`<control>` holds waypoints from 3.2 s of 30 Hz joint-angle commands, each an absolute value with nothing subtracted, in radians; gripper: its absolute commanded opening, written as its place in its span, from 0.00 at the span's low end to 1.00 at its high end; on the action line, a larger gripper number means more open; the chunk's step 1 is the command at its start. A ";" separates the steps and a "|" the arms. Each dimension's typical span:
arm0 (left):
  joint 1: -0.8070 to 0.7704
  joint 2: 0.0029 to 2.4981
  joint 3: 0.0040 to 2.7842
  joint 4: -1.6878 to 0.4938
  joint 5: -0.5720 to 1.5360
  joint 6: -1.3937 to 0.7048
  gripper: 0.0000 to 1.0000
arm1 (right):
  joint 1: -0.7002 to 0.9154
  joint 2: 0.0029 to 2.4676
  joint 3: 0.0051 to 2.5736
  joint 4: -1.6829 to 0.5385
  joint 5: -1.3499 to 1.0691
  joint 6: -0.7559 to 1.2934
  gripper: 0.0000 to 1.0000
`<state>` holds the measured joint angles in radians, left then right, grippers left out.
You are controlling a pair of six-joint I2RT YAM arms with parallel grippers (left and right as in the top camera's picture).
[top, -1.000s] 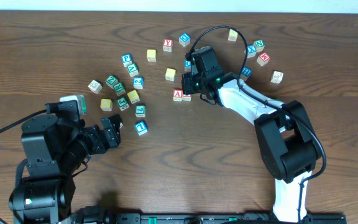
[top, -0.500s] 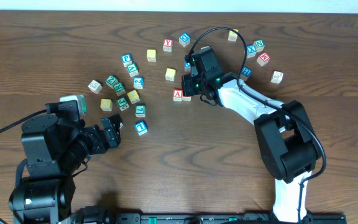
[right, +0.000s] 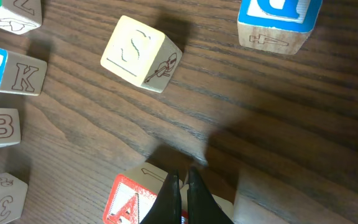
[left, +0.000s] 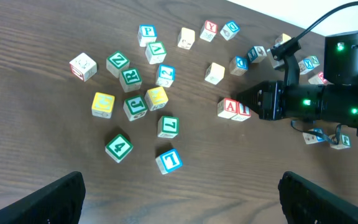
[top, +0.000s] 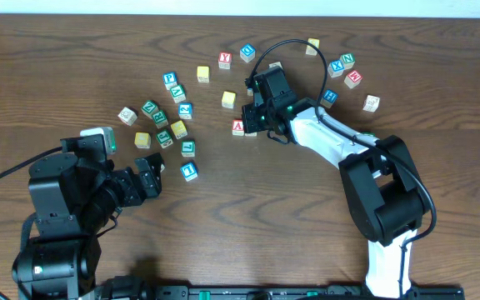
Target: Spell out AI2
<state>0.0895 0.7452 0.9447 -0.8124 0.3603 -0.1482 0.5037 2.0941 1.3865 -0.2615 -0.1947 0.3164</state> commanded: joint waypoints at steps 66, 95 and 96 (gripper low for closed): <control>0.088 0.744 0.958 -0.815 0.350 -0.128 0.98 | 0.518 2.031 1.398 -0.400 -0.118 0.455 0.01; 0.088 0.744 0.958 -0.815 0.350 -0.128 0.98 | 0.478 1.988 1.401 -0.420 -0.093 0.467 0.01; 0.088 0.744 0.958 -0.815 0.350 -0.128 0.98 | 0.465 1.966 1.401 -0.427 -0.093 0.465 0.01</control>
